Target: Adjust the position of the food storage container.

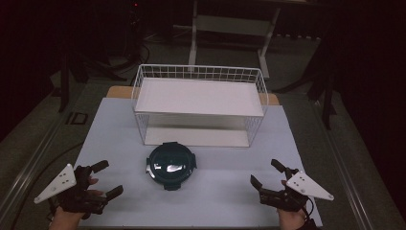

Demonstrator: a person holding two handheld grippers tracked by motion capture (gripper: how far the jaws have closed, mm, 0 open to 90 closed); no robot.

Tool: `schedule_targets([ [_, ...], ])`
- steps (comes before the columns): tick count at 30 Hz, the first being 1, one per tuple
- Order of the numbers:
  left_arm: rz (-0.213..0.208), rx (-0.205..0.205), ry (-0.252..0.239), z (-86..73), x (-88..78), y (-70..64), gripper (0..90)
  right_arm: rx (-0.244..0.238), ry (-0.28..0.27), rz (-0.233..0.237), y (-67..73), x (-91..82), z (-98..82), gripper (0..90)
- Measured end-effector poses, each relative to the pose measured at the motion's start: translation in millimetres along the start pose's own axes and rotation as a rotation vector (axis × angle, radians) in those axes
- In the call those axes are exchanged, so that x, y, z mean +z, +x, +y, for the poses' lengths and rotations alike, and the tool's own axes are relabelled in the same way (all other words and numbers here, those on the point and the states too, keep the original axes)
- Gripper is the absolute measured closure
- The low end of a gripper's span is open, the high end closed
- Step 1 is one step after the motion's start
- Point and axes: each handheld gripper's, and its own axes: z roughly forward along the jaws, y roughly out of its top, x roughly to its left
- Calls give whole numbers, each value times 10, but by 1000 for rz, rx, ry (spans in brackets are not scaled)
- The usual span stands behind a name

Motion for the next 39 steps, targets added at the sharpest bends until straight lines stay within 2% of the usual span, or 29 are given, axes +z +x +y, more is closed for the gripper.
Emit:
schedule_targets([
  [12, -13, 3, -1, 21, 20, -30, 2, 9, -3, -6, 1, -19, 9, 116],
  [15, -35, -4, -14, 66, 24, -41, 2, 7, -5, -8, 4, -23, 13, 116],
  [23, -52, 51, -4, 283, 60, -5, 2, 4, -4, -9, 29, -24, 29, 116],
  [26, -43, 60, 18, 343, 75, 71, 2, 0, -4, -9, 42, -23, 34, 116],
  [28, -44, 33, 27, 366, 94, 140, 2, 1, -2, -8, 47, -18, 35, 116],
  [31, -35, 37, 51, 392, 125, 207, 2, -1, -1, -7, 53, -14, 34, 116],
  [34, -48, 17, 76, 410, 161, 265, 6, -1, 0, -5, 54, -10, 34, 116],
  [36, -71, 13, 93, 412, 198, 289, 23, -1, 1, -2, 55, -8, 31, 116],
  [39, -88, 16, 163, 400, 281, 304, 23, 2, 4, 2, 54, -4, 28, 116],
])
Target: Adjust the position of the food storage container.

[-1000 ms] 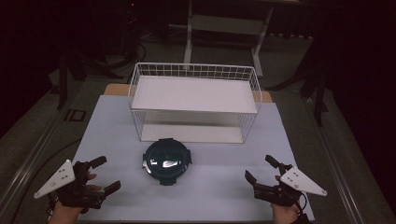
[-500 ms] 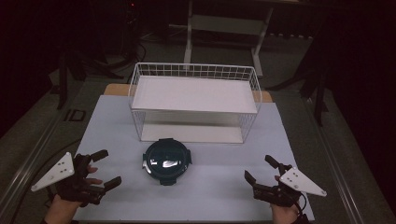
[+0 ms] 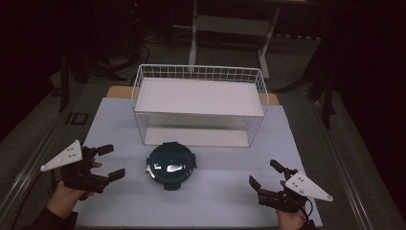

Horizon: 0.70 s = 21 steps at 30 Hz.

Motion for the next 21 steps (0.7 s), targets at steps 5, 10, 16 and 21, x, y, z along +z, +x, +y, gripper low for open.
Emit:
schedule_targets([
  [5, -10, 8, 108, -55, 164, 83, 25, 3, -3, 1, -4, -4, -2, 116],
  [10, -16, 44, 211, -143, 284, 192, 212, 0, -8, 4, 4, -12, 2, 116],
  [16, 3, 49, 298, -190, 423, 251, 484, -1, -4, 6, 5, -11, -1, 116],
  [21, 23, 73, 362, -237, 515, 292, 663, 1, -5, 8, 5, -12, -2, 116],
])
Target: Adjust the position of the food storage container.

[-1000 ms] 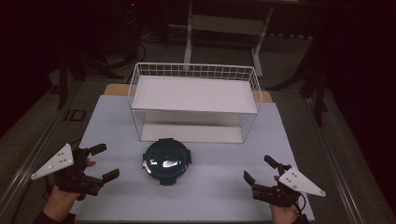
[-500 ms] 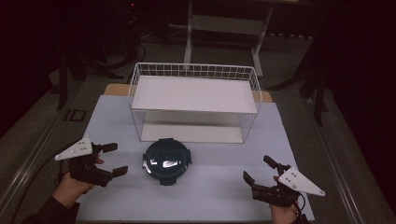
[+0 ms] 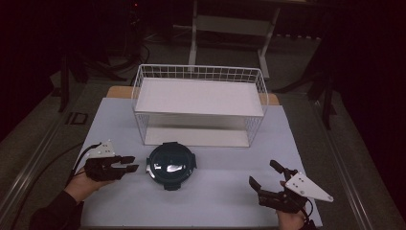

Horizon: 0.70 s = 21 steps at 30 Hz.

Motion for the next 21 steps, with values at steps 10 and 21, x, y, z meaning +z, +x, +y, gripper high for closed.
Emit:
schedule_targets([
  [10, -35, 19, 72, 10, 158, 10, 898, 0, 4, 5, 4, 5, -5, 116],
  [21, -41, 29, 81, 98, 266, -54, 899, -3, 5, 7, 10, 12, -4, 126],
])
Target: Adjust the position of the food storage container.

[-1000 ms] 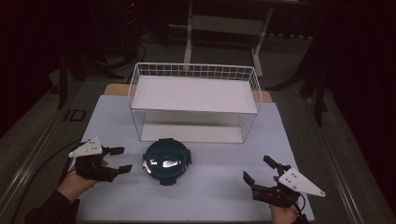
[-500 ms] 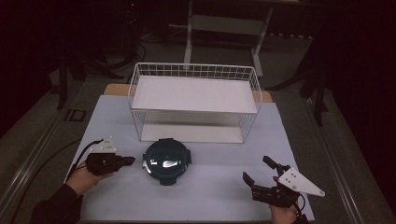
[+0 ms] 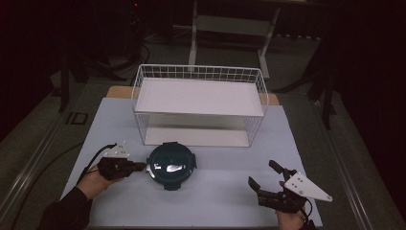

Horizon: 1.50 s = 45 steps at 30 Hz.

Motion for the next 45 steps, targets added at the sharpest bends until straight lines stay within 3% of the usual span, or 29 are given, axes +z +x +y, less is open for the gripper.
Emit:
schedule_targets([
  [7, 3, -5, 7, 37, 30, 4, 899, 5, 0, -1, 4, 11, 0, 126],
  [17, -31, -3, 9, 131, 137, -27, 899, 8, -4, 2, -2, 7, 1, 125],
  [32, -83, 30, 16, 351, 386, -113, 899, 4, -3, 7, 0, 7, 3, 124],
  [45, -107, 29, -8, 493, 596, -179, 899, 3, 1, 12, 1, 10, -1, 124],
])
